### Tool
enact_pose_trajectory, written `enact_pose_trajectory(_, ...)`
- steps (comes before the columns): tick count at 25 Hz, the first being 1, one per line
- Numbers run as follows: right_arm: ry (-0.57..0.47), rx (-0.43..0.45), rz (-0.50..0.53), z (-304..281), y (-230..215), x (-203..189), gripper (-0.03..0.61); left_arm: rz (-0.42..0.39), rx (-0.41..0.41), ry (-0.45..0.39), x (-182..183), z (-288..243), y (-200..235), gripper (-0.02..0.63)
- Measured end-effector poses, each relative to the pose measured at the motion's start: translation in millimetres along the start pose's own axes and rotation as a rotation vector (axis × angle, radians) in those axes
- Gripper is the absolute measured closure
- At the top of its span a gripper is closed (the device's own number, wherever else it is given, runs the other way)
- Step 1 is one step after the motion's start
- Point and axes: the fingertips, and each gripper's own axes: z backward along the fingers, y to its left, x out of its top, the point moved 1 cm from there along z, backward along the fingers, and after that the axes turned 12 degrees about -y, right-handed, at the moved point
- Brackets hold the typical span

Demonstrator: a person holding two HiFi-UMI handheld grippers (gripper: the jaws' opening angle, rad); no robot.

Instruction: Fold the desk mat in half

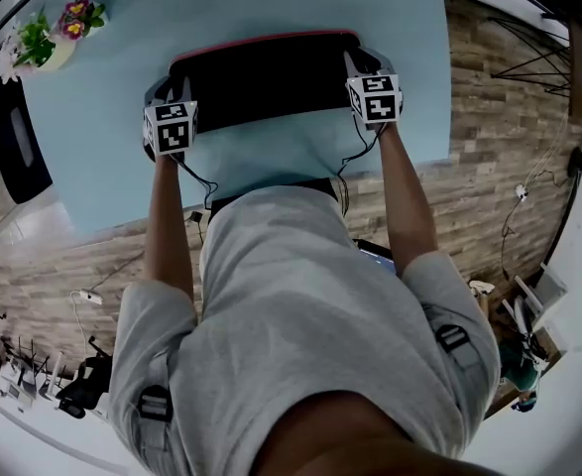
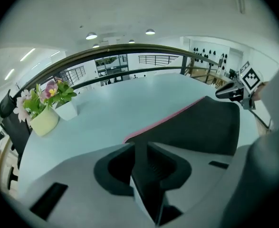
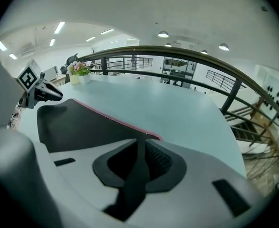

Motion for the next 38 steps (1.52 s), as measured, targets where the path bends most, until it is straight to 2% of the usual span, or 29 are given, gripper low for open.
enact_pose_trajectory(3, -0.013, -0.016, -0.017, 8.2, 11.0, 0.0, 0.572, 0.041, -0.02, -0.026, -0.2, 7.0, -13.6, 0.562)
enact_pose_trajectory(6, -0.031, -0.019, -0.022, 14.8, 25.9, 3.0, 0.574, 0.086, -0.032, -0.045, -5.3, 14.8, -23.3, 0.598)
enact_pose_trajectory(11, -0.068, -0.027, -0.034, 29.3, 52.4, 8.5, 0.574, 0.143, -0.061, -0.103, -5.7, 28.8, -40.8, 0.601)
enact_pose_trajectory(16, -0.104, -0.02, -0.078, 47.2, 91.7, 8.4, 0.574, 0.233, -0.094, -0.158, -10.2, 50.0, -54.8, 0.601)
enact_pose_trajectory(20, -0.129, 0.001, -0.101, 63.3, 125.8, 9.3, 0.574, 0.243, -0.138, -0.194, -7.4, 71.8, -75.8, 0.601)
enact_pose_trajectory(25, -0.192, 0.028, -0.112, 79.1, 154.5, 29.1, 0.574, 0.271, -0.177, -0.248, 5.2, 89.7, -97.5, 0.601)
enact_pose_trajectory(32, -0.333, 0.051, -0.098, 116.0, 152.8, 82.6, 0.574, 0.313, -0.186, -0.362, 54.8, 121.1, -117.3, 0.601)
enact_pose_trajectory(38, -0.496, 0.046, -0.083, 147.7, 127.9, 146.2, 0.574, 0.32, -0.17, -0.515, 119.1, 149.0, -123.1, 0.601)
